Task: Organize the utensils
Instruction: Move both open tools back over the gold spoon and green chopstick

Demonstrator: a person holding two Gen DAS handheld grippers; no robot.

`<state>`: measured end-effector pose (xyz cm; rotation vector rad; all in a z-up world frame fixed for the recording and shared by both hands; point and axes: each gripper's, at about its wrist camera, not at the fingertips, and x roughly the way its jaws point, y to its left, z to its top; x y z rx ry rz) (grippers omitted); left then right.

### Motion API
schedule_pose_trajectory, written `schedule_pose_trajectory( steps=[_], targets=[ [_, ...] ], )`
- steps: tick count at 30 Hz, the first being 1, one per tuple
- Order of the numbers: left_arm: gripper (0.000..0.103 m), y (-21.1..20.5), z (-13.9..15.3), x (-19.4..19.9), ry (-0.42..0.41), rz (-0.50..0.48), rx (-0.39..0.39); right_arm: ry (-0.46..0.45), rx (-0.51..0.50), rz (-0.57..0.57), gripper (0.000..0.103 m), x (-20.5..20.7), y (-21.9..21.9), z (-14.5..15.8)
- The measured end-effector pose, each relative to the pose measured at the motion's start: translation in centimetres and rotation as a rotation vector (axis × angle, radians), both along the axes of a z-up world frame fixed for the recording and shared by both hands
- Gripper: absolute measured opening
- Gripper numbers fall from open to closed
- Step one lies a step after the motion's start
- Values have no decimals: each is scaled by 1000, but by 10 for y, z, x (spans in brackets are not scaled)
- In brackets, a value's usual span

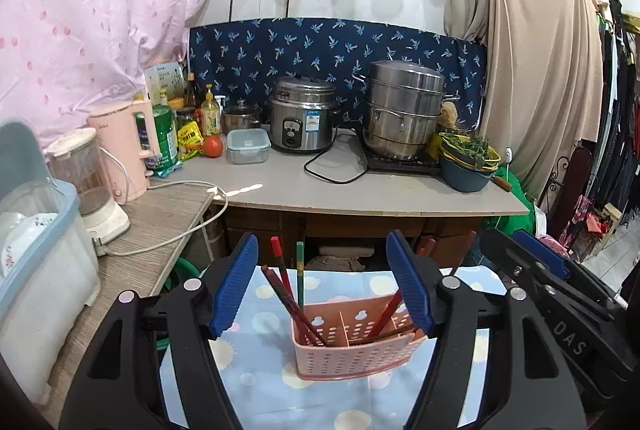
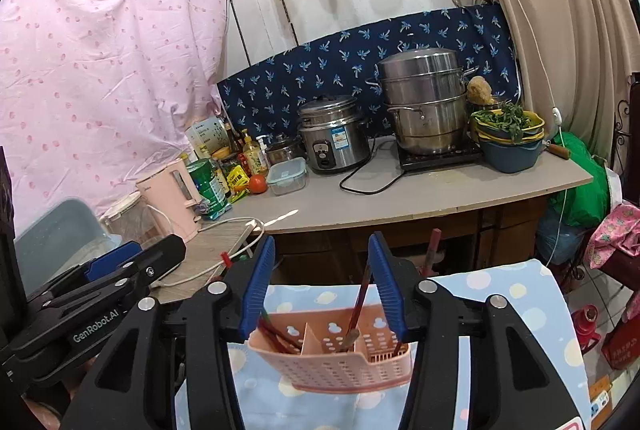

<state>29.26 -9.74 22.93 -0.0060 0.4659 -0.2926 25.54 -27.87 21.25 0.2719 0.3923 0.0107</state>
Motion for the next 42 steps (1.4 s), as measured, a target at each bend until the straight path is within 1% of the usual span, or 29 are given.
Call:
schedule_pose_trajectory(
  steps=[4,9,14,20,27,32,38,42],
  targets=[
    [65,1,3,-27,-13,1,34,-5,5,5,50,-30,4,4],
    [67,6,0,-56,9,2,56,-12,8,20,50,-69,10,7],
    [71,16,-7,-87,24,15,66,0,-1,22,51,-106,18,-1],
    [72,30,-25,-117,52,22,78,21,-42,-10,51,-148,30,-23],
    [72,42,-55,-145,99,28,89,97,-75,-15,51,-189,43,-61],
    [72,46,-83,-164,148,21,100,144,-92,-22,51,-208,50,-85],
    [72,48,-108,-182,186,18,110,204,-102,-33,51,-225,51,-112],
    [72,51,-121,-191,204,25,117,244,-81,-44,51,-233,48,-130]
  ],
)
